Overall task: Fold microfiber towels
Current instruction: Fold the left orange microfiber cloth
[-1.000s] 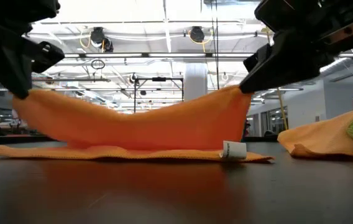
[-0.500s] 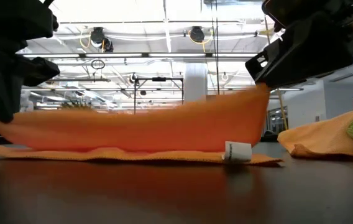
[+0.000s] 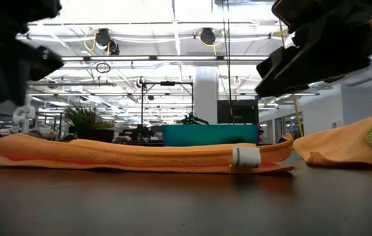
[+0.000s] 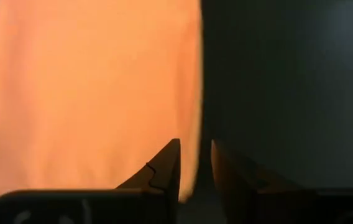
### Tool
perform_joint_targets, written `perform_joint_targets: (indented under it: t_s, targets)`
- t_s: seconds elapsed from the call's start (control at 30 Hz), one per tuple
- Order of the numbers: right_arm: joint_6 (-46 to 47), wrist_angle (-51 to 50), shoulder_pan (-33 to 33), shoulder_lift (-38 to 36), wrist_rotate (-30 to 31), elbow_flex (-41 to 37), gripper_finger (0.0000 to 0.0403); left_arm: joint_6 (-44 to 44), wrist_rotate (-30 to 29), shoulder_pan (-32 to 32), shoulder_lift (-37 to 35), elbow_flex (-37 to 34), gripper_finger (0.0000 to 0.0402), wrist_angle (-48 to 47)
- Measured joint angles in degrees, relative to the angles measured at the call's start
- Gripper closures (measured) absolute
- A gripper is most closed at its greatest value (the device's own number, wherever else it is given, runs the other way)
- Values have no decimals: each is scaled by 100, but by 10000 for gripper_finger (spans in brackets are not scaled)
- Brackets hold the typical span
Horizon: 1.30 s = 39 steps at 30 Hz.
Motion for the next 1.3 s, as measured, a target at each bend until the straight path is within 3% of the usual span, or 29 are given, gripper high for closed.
perform_joint_targets:
  t_s: [0.1, 0.17, 0.5, 0.97, 1.2, 1.3]
  targets:
    - [-2, 101, -106, 5, 189, 0, 276, 100, -673, 12, 37, 0, 307, 265]
    - [-4, 308, -178, 61, 176, 2, 275, 236, -767, 129, 198, 2, 307, 569]
    - [-63, 1303, -603, 1046, 155, 34, 275, 763, 70, 589, 1383, -3, 307, 1957]
    - [343, 1290, -1144, 1690, 172, 53, 275, 150, 756, 246, 1336, -2, 307, 1826]
    - [364, 1313, -1144, 1687, 172, 55, 275, -137, 819, -13, 1336, -2, 307, 1647]
    - [426, 1330, -1144, 1687, 172, 55, 275, -110, 560, -15, 1228, -4, 308, 1538]
